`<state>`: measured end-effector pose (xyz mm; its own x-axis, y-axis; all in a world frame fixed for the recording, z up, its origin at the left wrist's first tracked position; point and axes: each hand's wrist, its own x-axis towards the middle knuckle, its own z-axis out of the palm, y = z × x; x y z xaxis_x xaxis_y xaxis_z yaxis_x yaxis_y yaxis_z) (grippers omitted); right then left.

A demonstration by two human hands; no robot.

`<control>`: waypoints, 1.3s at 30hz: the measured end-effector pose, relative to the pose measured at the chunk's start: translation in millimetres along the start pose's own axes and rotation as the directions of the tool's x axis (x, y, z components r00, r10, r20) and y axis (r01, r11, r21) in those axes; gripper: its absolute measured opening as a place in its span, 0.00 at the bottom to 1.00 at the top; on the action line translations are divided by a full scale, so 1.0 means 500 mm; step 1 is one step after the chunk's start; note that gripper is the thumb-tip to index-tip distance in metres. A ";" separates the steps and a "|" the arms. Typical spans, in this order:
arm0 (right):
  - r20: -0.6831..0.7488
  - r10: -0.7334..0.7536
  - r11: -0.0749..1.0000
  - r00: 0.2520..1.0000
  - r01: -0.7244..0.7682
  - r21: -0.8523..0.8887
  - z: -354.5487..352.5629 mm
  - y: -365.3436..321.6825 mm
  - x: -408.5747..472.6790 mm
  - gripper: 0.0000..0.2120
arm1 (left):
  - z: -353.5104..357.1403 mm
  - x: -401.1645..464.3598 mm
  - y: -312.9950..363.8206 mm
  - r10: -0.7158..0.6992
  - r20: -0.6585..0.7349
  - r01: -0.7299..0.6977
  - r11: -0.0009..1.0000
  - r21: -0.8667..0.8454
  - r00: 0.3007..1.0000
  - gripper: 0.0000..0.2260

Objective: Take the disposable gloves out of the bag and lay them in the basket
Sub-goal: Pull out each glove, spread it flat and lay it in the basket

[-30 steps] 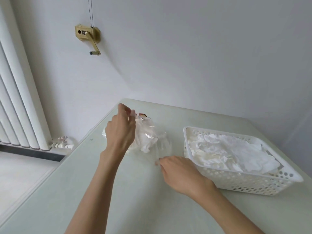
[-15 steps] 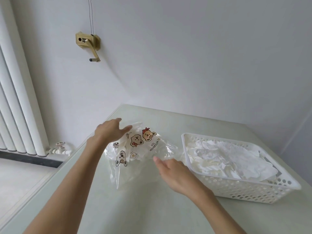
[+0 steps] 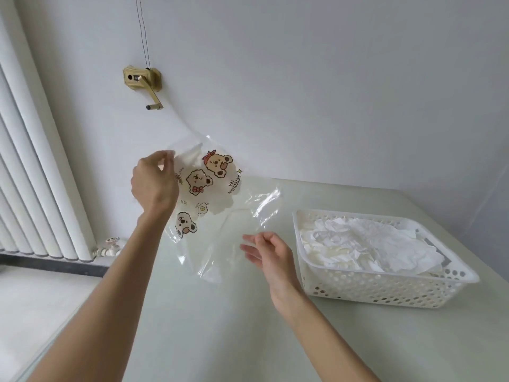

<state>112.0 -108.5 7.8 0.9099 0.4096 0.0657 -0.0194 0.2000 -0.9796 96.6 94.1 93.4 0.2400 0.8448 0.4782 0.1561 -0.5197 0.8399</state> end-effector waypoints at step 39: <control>0.231 -0.032 0.311 0.972 0.229 -0.922 -0.047 -0.048 -0.027 0.16 | -0.041 -0.117 -0.086 -0.080 0.784 -0.454 0.777 0.436 0.616 0.29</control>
<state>110.2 -139.9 25.9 0.7898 0.5974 0.1389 0.5847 -0.6650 -0.4647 56.3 69.5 34.4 0.8863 0.4623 0.0259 0.4300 -0.8426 0.3243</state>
